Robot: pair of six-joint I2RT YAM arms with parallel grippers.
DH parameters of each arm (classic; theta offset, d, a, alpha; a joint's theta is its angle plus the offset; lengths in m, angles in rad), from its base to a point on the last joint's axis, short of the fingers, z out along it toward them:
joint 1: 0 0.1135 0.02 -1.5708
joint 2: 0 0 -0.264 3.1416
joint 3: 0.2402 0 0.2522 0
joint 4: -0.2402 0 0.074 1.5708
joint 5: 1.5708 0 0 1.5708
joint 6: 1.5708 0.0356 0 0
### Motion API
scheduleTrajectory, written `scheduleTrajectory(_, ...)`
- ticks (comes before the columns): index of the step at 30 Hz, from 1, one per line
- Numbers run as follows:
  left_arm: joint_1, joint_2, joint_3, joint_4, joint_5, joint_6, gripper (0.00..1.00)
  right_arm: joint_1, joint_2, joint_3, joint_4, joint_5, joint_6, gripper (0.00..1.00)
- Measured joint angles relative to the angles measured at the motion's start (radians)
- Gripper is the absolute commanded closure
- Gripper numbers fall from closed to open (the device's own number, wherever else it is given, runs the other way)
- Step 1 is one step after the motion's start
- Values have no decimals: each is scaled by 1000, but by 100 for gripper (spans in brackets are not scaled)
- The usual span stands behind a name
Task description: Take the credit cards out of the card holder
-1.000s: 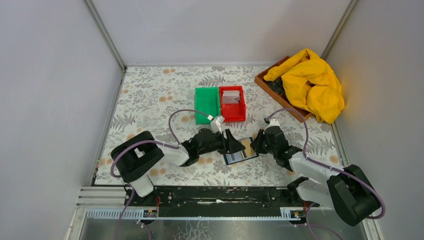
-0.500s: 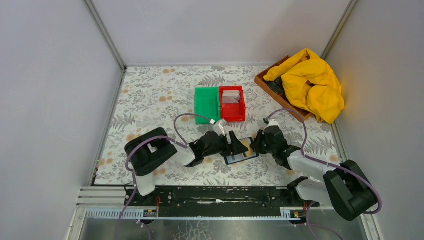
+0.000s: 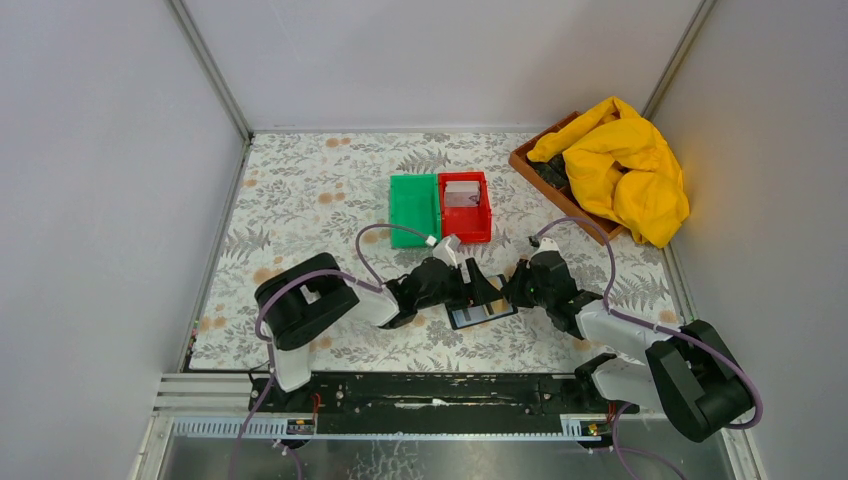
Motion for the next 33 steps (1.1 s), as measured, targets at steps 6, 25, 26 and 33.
scheduleTrajectory(6,-8,-11,14,-42,-24,3,16,-2,0,-1,2,-1,2,95)
scheduleTrajectory(25,-60,-61,142,-401,-192,43,25,-6,1,-7,16,-3,10,96)
scheduleTrajectory(26,-61,-61,142,-402,-193,43,25,-6,1,-8,17,-4,11,96)
scheduleTrajectory(33,-63,-54,111,-323,-165,31,25,-8,0,-13,27,-9,13,95)
